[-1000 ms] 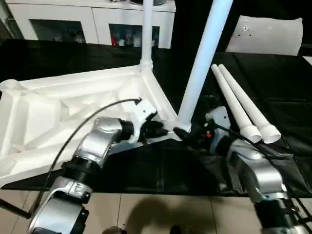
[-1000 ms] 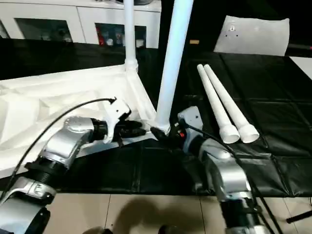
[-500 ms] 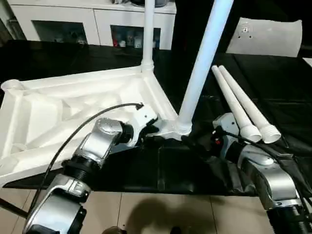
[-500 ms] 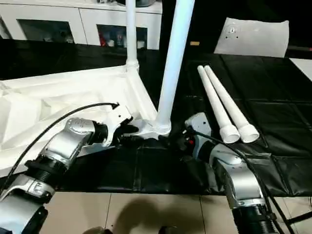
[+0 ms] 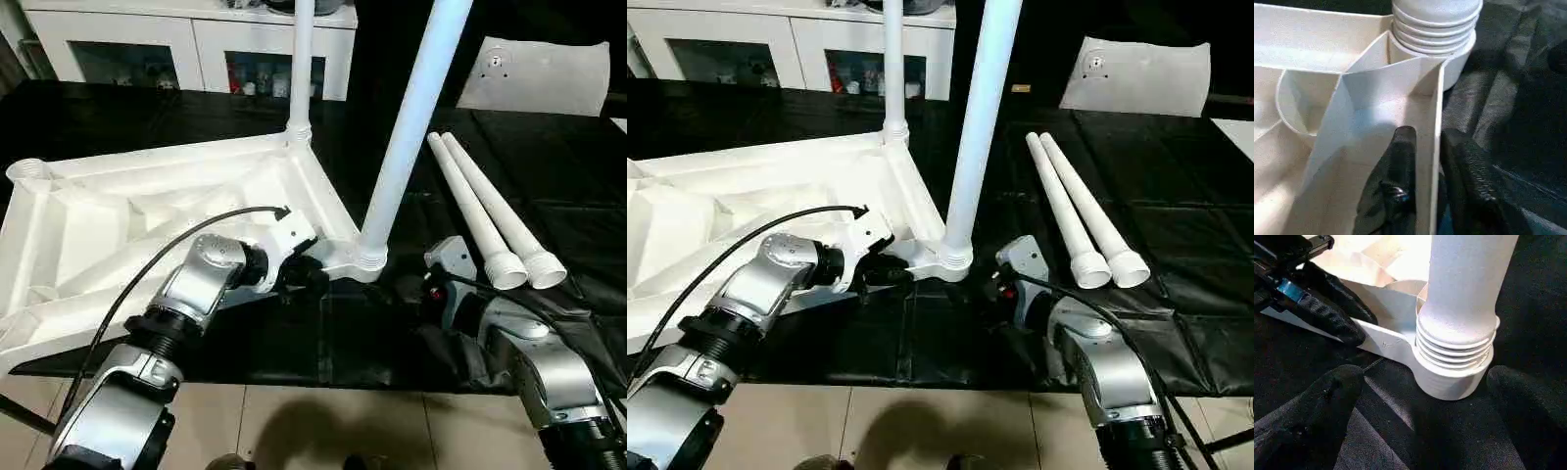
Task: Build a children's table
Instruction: Rotate leg to tighten
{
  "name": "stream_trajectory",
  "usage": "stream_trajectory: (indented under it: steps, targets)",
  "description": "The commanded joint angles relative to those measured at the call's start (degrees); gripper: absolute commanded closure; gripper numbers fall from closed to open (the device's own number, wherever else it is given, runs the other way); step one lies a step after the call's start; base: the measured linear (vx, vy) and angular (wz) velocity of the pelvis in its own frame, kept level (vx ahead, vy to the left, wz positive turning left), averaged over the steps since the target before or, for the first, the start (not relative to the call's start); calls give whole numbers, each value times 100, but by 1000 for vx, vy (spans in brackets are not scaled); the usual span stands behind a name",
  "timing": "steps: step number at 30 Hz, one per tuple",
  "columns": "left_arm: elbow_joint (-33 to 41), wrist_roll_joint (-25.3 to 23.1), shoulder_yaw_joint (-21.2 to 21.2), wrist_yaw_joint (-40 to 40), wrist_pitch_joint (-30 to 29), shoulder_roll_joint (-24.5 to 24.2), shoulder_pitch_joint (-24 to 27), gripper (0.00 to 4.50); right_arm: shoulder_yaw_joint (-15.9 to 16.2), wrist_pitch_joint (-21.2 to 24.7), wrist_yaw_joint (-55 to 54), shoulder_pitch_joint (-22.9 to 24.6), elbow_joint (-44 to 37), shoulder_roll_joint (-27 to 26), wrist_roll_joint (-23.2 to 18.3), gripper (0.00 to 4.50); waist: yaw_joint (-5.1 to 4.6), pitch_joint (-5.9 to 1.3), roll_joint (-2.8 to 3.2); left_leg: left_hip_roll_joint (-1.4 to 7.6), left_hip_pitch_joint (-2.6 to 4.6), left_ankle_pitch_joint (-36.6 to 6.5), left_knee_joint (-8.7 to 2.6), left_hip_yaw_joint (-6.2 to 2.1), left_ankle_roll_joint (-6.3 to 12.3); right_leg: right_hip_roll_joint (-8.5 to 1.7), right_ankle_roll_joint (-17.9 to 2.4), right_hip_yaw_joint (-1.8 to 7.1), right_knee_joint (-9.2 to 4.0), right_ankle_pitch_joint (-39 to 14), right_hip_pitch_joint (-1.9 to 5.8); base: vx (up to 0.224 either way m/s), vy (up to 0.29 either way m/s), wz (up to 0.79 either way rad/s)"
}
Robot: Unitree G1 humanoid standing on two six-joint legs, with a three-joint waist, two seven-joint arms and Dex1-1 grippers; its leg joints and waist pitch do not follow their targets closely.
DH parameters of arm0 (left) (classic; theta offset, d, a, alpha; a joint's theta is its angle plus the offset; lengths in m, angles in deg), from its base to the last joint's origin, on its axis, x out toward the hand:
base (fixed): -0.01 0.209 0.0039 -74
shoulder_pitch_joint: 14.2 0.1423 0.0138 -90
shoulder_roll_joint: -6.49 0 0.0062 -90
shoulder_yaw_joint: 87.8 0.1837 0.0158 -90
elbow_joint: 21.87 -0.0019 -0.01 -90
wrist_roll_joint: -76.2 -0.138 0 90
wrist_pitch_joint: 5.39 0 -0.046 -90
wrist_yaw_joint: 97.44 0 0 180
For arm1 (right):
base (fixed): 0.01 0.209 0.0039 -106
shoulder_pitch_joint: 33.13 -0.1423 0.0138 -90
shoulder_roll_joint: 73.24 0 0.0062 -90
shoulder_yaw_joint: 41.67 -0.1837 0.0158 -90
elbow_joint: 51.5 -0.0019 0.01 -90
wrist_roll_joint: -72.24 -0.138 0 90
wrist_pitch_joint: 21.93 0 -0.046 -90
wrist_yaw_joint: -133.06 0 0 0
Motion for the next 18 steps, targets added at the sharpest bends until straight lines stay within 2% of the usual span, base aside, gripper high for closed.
stream_trajectory:
  steps: [1,4,7,11,18]
  targets:
    - [-77,-23,81,75,39,-36,-86,392,18,-40,13,-15,-148,65,10,0,25,-419,44,310,41,-1193,-391,-106,313,-384,-1070,309,-389,-1523,352,0,0,0]
    - [-131,-58,155,182,64,-87,-132,428,27,-48,16,-29,-138,64,15,0,44,-425,44,313,45,-1176,-391,-108,303,-389,-1077,312,-380,-1505,353,0,0,0]
    - [-253,-170,252,314,196,-139,-225,444,40,-65,35,-50,-125,72,17,0,53,-434,36,304,42,-1145,-386,-107,301,-388,-1054,311,-376,-1479,363,0,0,0]
    - [-304,-207,292,387,264,-154,-261,444,45,-60,41,-67,-122,82,7,0,49,-440,41,312,39,-1032,-377,-103,329,-390,-1149,316,-347,-1224,369,0,0,0]
    - [-435,-192,436,681,565,-172,-301,444,45,-148,69,-129,-50,130,24,0,56,-443,29,309,40,-1042,-373,-101,331,-395,-1137,313,-352,-1320,376,0,0,0]
